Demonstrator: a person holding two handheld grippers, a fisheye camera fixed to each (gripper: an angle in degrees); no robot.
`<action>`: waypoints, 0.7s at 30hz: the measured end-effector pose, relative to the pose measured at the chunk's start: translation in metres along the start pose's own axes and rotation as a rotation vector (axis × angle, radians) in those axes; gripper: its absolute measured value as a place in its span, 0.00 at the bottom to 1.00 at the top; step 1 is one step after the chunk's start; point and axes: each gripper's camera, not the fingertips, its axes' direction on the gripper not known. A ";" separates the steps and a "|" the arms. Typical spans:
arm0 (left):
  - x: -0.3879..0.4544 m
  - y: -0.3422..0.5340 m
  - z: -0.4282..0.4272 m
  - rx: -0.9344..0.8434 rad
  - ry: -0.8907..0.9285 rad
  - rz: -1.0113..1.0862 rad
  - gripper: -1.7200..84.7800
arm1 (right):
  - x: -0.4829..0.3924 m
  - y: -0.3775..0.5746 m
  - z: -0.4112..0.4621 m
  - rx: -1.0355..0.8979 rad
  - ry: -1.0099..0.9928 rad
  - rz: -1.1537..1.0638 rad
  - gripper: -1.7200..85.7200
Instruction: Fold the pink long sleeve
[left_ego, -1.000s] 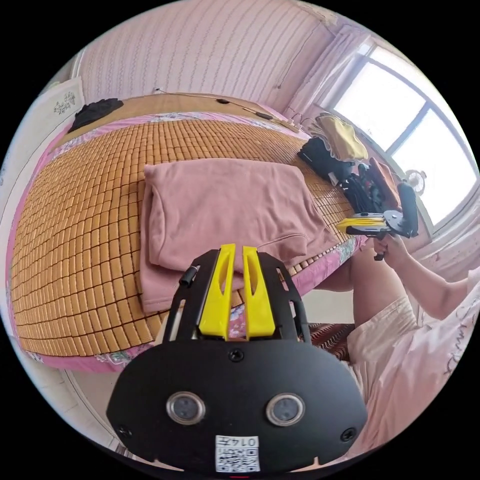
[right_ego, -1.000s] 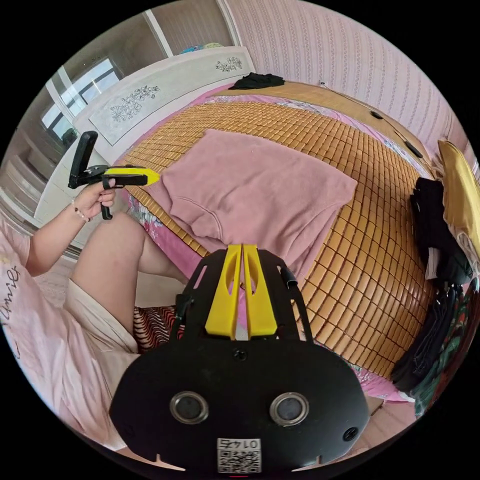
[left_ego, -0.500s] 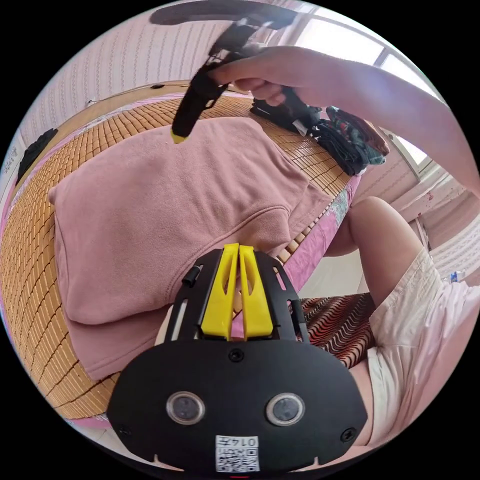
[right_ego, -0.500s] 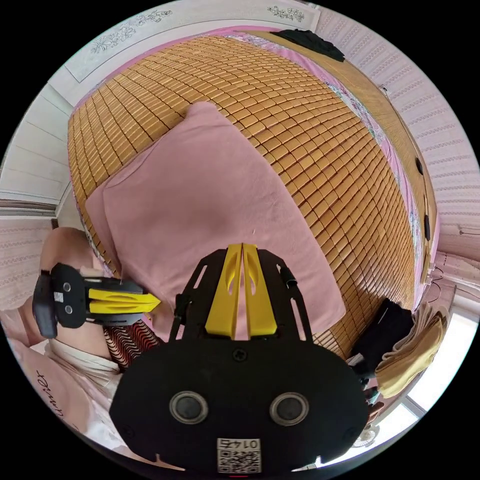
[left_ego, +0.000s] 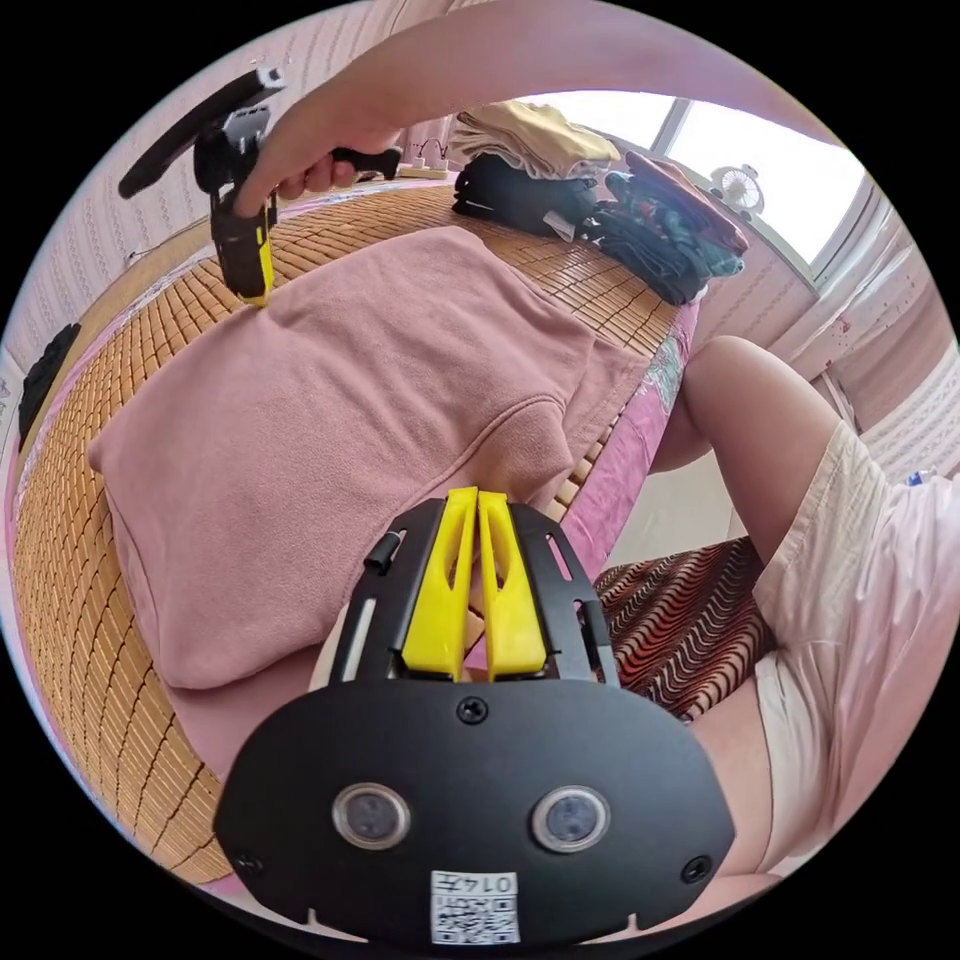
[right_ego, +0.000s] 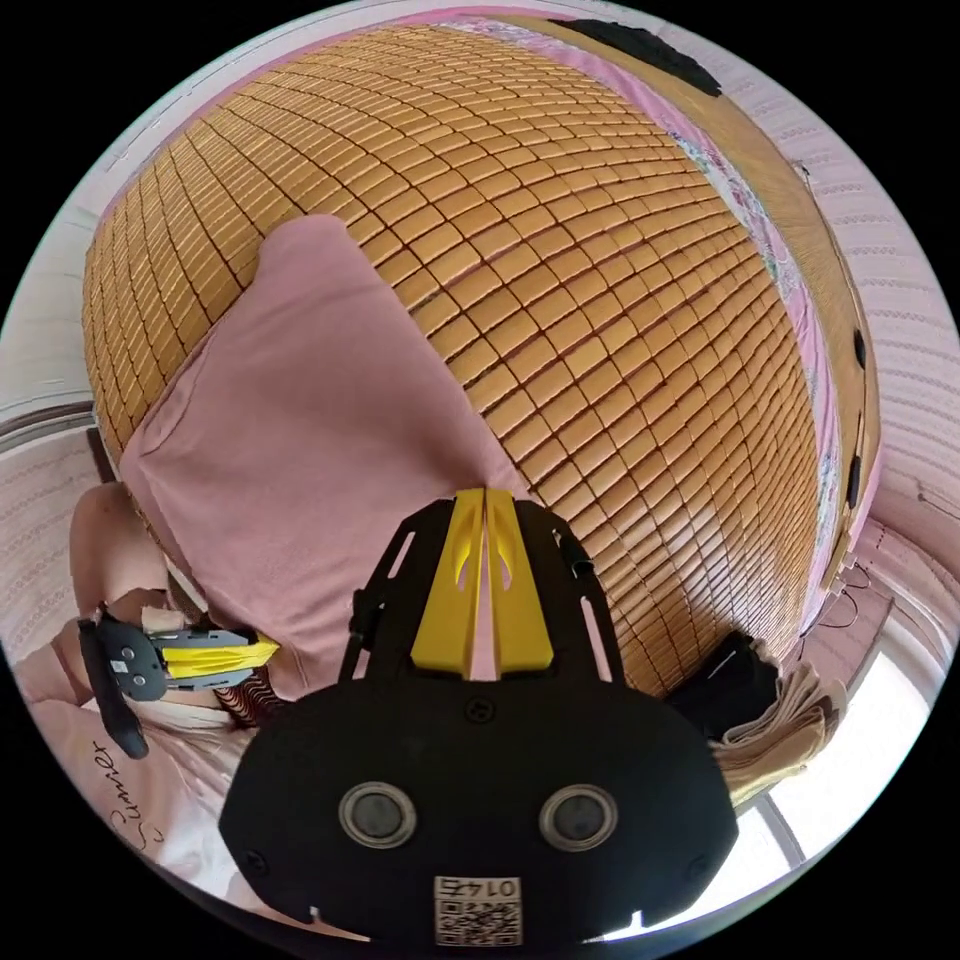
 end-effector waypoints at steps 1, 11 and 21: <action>0.002 0.001 0.000 0.000 -0.002 0.000 0.01 | 0.005 -0.001 0.021 -0.036 -0.023 0.033 0.01; 0.047 0.022 -0.030 0.240 -0.031 0.053 0.02 | 0.075 0.197 -0.015 0.432 -0.331 0.185 0.02; 0.134 -0.003 -0.011 0.333 -0.049 0.089 0.28 | 0.084 0.532 0.121 0.458 -0.548 0.675 0.14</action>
